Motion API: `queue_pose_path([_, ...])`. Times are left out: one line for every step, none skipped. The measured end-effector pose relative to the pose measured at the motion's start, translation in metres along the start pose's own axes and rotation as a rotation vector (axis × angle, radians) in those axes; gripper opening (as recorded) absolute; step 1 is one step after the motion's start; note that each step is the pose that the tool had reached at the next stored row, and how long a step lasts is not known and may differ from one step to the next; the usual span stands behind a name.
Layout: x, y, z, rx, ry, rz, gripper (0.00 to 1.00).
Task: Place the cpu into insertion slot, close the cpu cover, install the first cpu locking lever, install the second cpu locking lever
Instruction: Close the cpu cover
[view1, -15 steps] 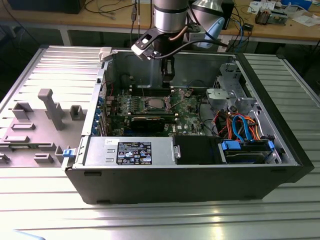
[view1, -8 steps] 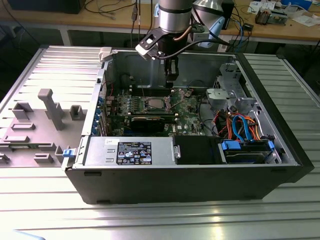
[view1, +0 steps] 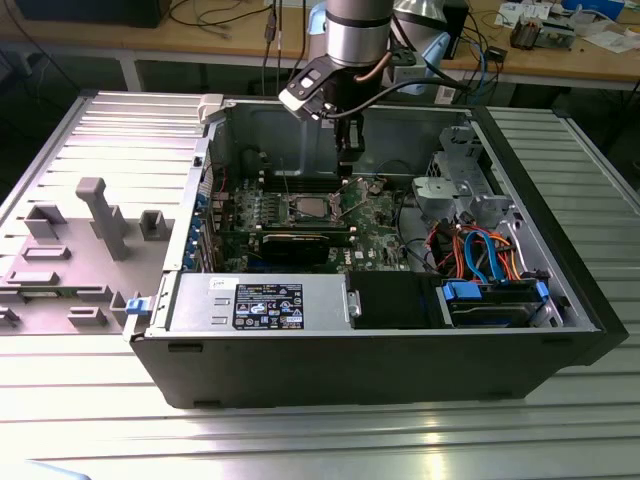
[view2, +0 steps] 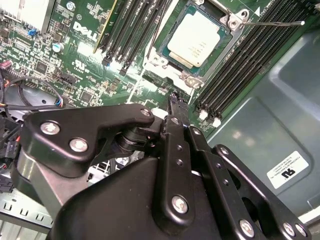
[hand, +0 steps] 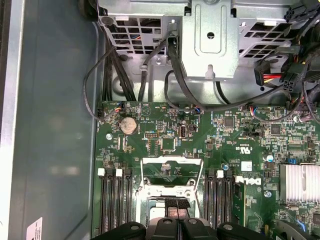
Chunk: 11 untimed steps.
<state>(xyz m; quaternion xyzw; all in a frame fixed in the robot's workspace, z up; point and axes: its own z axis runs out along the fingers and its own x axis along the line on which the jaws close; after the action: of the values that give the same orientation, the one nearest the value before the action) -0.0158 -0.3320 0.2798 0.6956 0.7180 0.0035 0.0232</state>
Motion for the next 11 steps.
queue_pose_path([0.0,0.0002,0.0,0.0001,-0.0001,0.0,0.11])
queue_pose_path([0.0,0.0004,0.0,0.0,0.0,0.0,0.11])
queue_pose_path([0.0,0.0005,0.0,0.0,0.0,0.0,0.11])
queue_pose_path([0.0,0.0008,0.0,0.0,0.0,0.0,0.11])
queue_pose_path([0.0,0.0011,0.0,0.0,0.0,0.0,0.11])
queue_pose_path([-0.0001,0.0013,0.0,0.0,0.0,0.0,0.11])
queue_pose_path([-0.0001,0.0016,0.0,0.0,0.0,0.0,0.11])
queue_pose_path([-0.0001,0.0019,0.0001,-0.0001,0.0,0.0,0.11])
queue_pose_path([-0.0001,0.0021,0.0001,0.0,0.0,0.0,0.11])
queue_pose_path([-0.0001,0.0023,0.0001,0.0,0.0,0.0,0.11])
queue_pose_path([-0.0001,0.0026,0.0001,0.0,0.0,0.0,0.11])
